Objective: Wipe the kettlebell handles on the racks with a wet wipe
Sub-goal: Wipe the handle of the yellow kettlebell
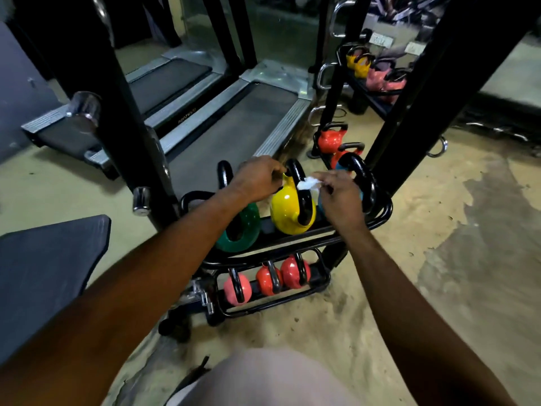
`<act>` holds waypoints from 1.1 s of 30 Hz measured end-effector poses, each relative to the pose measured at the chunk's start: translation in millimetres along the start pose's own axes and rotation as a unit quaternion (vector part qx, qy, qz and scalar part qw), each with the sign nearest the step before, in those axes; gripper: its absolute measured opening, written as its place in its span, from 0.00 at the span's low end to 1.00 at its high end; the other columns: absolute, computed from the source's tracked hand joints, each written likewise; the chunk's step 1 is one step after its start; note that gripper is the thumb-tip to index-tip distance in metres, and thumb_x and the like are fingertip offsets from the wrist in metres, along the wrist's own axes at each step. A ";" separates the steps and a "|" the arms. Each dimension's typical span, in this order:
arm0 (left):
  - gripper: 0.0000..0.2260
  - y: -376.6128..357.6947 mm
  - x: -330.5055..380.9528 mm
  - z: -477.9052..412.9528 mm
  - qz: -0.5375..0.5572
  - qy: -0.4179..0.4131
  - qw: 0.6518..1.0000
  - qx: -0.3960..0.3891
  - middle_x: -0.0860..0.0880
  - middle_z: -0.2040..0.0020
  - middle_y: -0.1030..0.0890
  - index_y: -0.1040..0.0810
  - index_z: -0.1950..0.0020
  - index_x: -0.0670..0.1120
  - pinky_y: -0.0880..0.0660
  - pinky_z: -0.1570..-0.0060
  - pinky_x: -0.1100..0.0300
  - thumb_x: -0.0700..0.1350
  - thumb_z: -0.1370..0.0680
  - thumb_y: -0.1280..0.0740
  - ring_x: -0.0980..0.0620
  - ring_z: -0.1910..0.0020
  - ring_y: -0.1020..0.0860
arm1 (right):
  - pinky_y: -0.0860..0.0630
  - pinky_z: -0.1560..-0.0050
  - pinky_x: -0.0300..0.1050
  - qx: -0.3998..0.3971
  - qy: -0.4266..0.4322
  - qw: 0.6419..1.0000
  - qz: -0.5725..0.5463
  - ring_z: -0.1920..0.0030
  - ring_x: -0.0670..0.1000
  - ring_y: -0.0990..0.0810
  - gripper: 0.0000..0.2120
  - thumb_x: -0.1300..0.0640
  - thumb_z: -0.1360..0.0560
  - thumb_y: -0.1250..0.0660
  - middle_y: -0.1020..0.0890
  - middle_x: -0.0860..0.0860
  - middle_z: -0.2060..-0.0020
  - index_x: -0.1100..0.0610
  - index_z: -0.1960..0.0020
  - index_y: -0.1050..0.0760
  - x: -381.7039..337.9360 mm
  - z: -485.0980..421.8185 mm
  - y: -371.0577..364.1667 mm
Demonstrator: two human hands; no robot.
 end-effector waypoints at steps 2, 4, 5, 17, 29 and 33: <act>0.15 -7.5 3.1 -8.4 0.020 -0.023 0.999 0.036 0.47 0.44 0.17 0.17 0.42 0.50 0.23 0.44 0.48 0.49 0.28 0.31 0.44 0.45 0.19 | 0.32 0.46 0.34 -0.046 0.030 0.998 0.002 0.46 0.57 0.21 0.15 0.68 0.26 0.34 0.21 0.58 0.50 0.60 0.42 0.17 -4.8 13.3 -17.2; 0.15 -12.4 12.1 -12.9 0.043 -0.044 0.997 0.055 0.44 0.45 0.17 0.17 0.42 0.46 0.23 0.43 0.51 0.48 0.27 0.30 0.44 0.45 0.19 | 0.31 0.46 0.36 -0.059 0.047 0.997 -0.008 0.47 0.52 0.24 0.14 0.64 0.24 0.34 0.24 0.55 0.50 0.58 0.39 0.19 -3.1 43.6 -23.3; 0.15 -14.4 17.6 -16.4 0.054 -0.047 0.996 0.057 0.42 0.44 0.17 0.17 0.41 0.44 0.25 0.41 0.53 0.47 0.26 0.28 0.44 0.43 0.20 | 0.30 0.46 0.37 -0.048 0.054 0.997 -0.015 0.47 0.50 0.25 0.14 0.62 0.23 0.33 0.26 0.54 0.50 0.57 0.39 0.19 0.1 57.2 -20.6; 0.15 -43.7 24.9 -43.6 0.089 -0.064 0.994 -0.001 0.46 0.44 0.18 0.16 0.43 0.46 0.31 0.44 0.65 0.50 0.27 0.24 0.50 0.43 0.23 | 0.27 0.54 0.47 -0.019 0.009 0.998 0.061 0.52 0.54 0.27 0.12 0.67 0.31 0.28 0.30 0.50 0.55 0.55 0.52 0.20 31.7 73.9 -34.1; 0.15 -47.6 10.6 -52.3 0.116 -0.075 0.990 0.022 0.47 0.45 0.20 0.16 0.43 0.48 0.27 0.41 0.60 0.53 0.27 0.25 0.52 0.45 0.22 | 0.27 0.54 0.38 -0.017 -0.101 0.993 -0.058 0.54 0.45 0.22 0.08 0.66 0.29 0.26 0.23 0.49 0.55 0.54 0.55 0.21 45.0 75.3 -28.3; 0.15 -51.6 17.0 -55.7 0.109 -0.082 0.990 0.021 0.46 0.45 0.21 0.16 0.43 0.48 0.28 0.45 0.62 0.53 0.26 0.26 0.51 0.47 0.21 | 0.20 0.48 0.46 -0.002 -0.177 0.959 -0.223 0.48 0.51 0.17 0.07 0.61 0.26 0.26 0.15 0.51 0.49 0.50 0.52 0.20 44.3 64.2 -13.1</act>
Point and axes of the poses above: each hand's wrist, its own z-axis away from the middle knuckle, its own y-axis out of the back of the hand, x = y × z, the point moved 9 cm from there along -z, towards the middle knuckle
